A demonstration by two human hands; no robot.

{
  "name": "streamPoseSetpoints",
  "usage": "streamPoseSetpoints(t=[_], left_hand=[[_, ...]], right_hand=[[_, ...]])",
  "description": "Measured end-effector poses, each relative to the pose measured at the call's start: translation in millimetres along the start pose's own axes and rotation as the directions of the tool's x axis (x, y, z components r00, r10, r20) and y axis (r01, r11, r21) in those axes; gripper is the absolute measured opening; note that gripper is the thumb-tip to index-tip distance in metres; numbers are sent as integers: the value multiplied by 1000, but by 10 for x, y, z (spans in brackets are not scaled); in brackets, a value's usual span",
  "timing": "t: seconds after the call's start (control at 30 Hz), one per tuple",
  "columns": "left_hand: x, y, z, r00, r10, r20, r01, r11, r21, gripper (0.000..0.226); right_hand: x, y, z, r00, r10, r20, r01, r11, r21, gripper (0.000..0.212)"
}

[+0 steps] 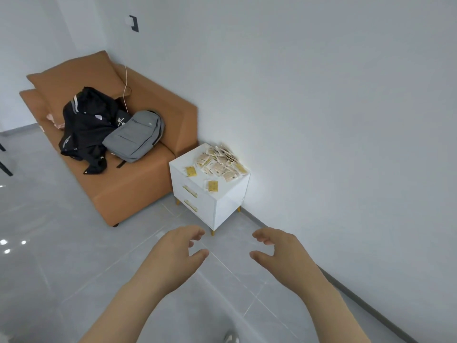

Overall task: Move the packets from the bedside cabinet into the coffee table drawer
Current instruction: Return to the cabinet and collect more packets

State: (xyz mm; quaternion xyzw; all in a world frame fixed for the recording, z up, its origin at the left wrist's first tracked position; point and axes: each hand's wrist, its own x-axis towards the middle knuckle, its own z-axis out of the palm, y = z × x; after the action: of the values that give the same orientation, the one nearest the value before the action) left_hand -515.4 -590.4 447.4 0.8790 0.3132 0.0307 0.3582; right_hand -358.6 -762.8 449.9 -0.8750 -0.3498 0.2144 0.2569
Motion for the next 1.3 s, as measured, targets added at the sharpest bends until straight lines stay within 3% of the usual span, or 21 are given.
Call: streamPoseSetpoints(t=[0.53, 1.03, 1.3], left_hand=[[2578, -320, -430, 990, -138, -10, 138, 990, -2, 32], [4853, -1571, -1242, 974, -111, 198, 103, 993, 50, 33], [5833, -1868, -1318, 947, -103, 304, 78, 993, 92, 30]], right_hand=[[2962, 34, -262, 996, -21, 89, 19, 1000, 19, 38], [4899, -514, 470, 964, 238, 122, -240, 971, 2, 35], [5559, -531, 579, 917, 379, 122, -378, 925, -29, 37]])
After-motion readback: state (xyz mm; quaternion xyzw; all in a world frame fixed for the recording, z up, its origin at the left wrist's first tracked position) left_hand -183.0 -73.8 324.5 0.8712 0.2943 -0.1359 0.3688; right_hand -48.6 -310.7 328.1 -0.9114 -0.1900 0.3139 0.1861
